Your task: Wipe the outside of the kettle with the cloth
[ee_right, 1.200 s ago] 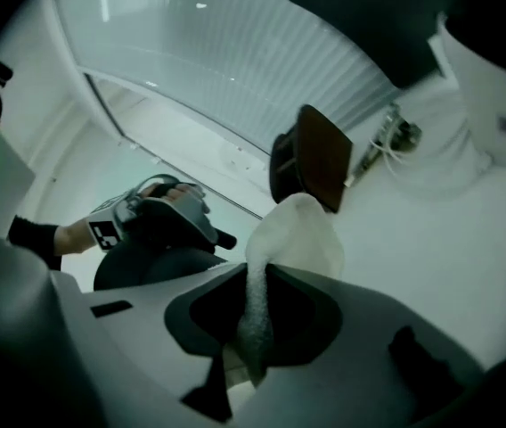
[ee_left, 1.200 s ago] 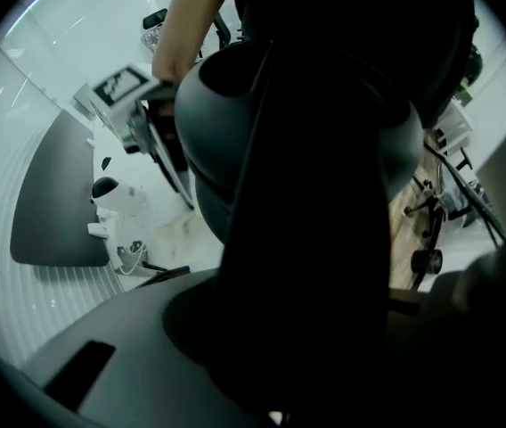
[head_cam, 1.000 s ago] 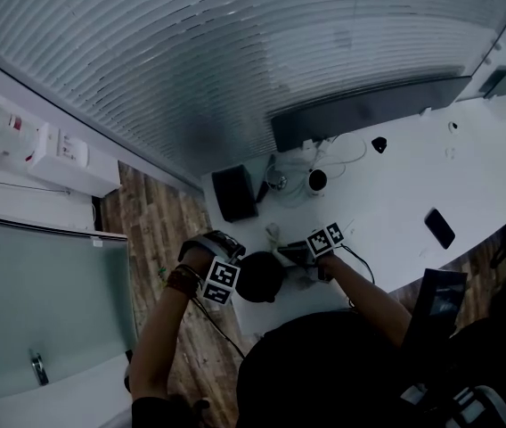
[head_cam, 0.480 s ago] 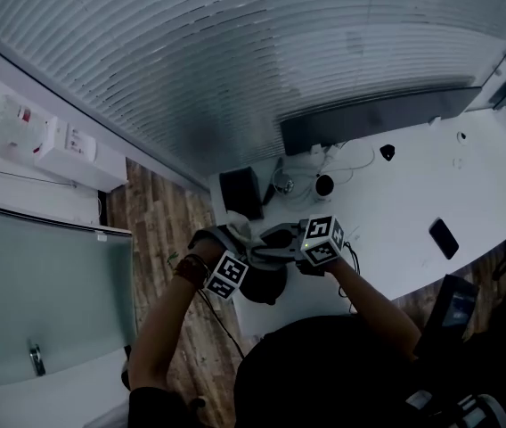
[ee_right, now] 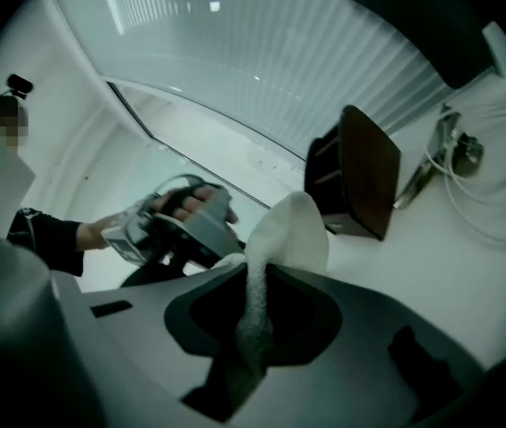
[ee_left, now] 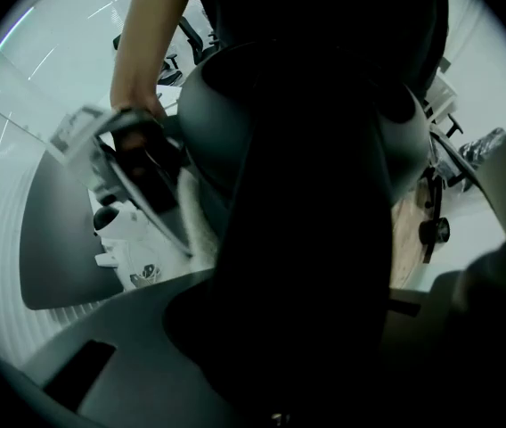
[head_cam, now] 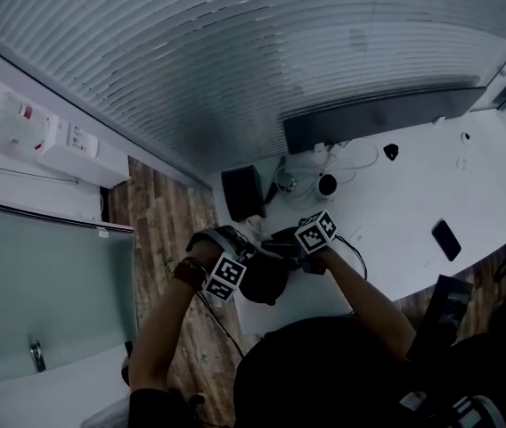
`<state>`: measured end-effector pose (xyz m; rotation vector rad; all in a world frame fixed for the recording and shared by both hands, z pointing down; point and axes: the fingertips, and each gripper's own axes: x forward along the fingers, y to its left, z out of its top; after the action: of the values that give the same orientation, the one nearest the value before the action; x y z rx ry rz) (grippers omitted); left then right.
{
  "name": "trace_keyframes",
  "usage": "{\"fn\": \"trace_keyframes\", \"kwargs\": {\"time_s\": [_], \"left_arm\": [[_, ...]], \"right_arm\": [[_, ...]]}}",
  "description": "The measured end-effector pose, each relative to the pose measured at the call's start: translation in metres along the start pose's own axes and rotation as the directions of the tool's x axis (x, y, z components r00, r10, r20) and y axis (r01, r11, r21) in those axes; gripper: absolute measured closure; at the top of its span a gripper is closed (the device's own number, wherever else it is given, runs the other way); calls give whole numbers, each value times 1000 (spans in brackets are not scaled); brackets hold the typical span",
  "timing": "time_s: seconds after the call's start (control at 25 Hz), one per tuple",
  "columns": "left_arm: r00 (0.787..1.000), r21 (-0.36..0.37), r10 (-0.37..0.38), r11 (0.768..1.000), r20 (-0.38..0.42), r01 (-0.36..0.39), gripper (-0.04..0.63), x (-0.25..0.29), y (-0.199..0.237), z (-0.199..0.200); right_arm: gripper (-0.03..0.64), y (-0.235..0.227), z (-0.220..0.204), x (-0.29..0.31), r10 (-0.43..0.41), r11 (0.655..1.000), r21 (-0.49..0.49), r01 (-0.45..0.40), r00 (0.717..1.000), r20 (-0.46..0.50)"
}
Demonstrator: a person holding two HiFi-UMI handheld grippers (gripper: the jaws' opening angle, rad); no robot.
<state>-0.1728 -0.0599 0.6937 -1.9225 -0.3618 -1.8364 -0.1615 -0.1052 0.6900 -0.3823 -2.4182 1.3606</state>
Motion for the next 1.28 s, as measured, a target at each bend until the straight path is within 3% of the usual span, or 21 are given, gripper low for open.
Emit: {"fn": "trace_keyframes", "kwargs": {"time_s": [0.08, 0.24, 0.32, 0.4, 0.48, 0.56, 0.64, 0.76, 0.84, 0.88, 1.0, 1.08, 1.2, 1.28], "left_arm": [[1000, 13, 5, 1000, -5, -5, 500, -1, 2, 2], [1000, -11, 16, 1000, -10, -16, 500, 0, 0, 4], [1000, -24, 23, 999, -11, -24, 500, -1, -4, 2], [1000, -51, 21, 998, -10, -21, 500, -1, -6, -2], [1000, -113, 4, 994, -1, -4, 499, 1, -10, -5], [1000, -192, -8, 981, 13, 10, 499, 1, -18, -9], [1000, -273, -6, 962, 16, 10, 499, 0, -25, -12], [999, -390, 43, 920, 5, -37, 499, -2, -28, -14], [996, -478, 92, 875, -1, -81, 485, -6, -26, -18], [993, -520, 116, 849, -1, -100, 477, -9, -25, -20], [981, -644, 191, 752, 12, -139, 453, -18, -29, -25], [966, -729, 257, 666, 20, -162, 445, -22, -45, -28], [923, -837, 384, 511, 17, -197, 442, -28, -65, -31], [898, -869, 440, 440, -9, -225, 442, -30, -71, -31]], "right_arm": [[560, -29, -15, 0, -52, 996, 78, 52, 999, 0], [560, -64, -42, -13, -132, 962, 252, 105, 987, 91], [560, -64, -44, -14, -161, 961, 244, 132, 982, 102], [560, -56, -34, -14, -186, 971, 174, 165, 976, 111], [560, -39, -10, -27, -180, 981, 103, 162, 961, 209], [560, -9, 24, -56, -140, 990, 57, 127, 912, 386], [560, 26, 51, -94, -74, 997, 10, 83, 831, 551], [560, 77, 65, -149, 38, 998, -57, 3, 705, 708], [560, 102, 61, -174, 70, 997, -68, -27, 646, 760], [560, 108, 53, -184, 68, 997, -71, -21, 636, 769], [560, 118, 24, -198, 20, 995, -81, 62, 663, 749], [560, 126, 8, -199, -17, 989, -89, 120, 682, 731], [560, 133, -7, -202, -35, 987, -81, 139, 677, 735], [560, 135, -18, -201, -40, 989, -63, 131, 666, 744]]}}
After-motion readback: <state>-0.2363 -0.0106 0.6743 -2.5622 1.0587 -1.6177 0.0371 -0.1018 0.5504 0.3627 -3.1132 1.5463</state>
